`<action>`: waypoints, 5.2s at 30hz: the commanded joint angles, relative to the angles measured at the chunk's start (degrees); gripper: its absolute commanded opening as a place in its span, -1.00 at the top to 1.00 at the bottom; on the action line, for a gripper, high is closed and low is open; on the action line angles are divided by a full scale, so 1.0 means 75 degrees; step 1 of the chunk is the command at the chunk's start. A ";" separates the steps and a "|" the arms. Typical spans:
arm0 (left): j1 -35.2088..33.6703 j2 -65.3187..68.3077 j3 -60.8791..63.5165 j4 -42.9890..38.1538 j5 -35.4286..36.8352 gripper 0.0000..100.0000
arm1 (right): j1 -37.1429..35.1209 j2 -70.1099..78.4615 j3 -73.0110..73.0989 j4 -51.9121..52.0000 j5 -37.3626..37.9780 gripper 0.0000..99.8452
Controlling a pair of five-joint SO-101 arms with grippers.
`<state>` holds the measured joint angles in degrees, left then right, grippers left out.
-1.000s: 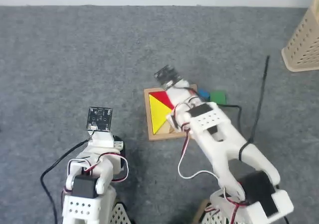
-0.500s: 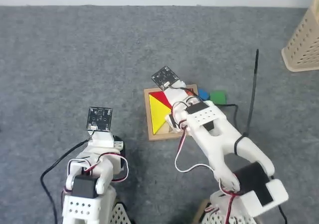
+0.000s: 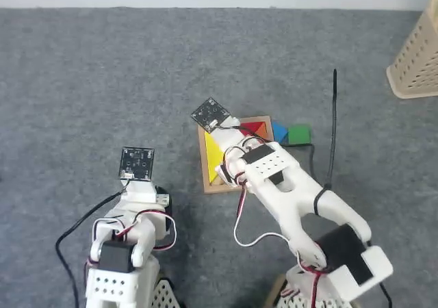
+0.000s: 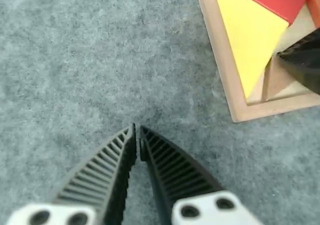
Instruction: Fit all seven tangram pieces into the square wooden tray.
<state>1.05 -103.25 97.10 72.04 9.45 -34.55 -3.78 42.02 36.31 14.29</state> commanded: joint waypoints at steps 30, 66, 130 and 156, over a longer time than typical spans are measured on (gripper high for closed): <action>-0.0012 -0.0117 -0.0064 0.0035 -0.0035 0.97 | 0.0756 0.0041 -0.0738 0.1037 0.0750 0.99; -0.0012 -0.0117 -0.0064 0.0035 -0.0035 0.97 | -0.0006 0.0147 -0.0645 0.0123 0.0234 0.99; -0.0012 -0.0117 -0.0064 0.0035 -0.0035 0.97 | 0.0182 0.0404 -0.1360 0.1225 0.1524 0.98; -0.0012 -0.0117 -0.0064 0.0035 -0.0035 0.97 | 0.0217 -0.0744 0.0105 0.1213 0.2180 0.99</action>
<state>1.05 -103.25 97.10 72.04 9.45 -34.90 -7.03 43.87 45.01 29.85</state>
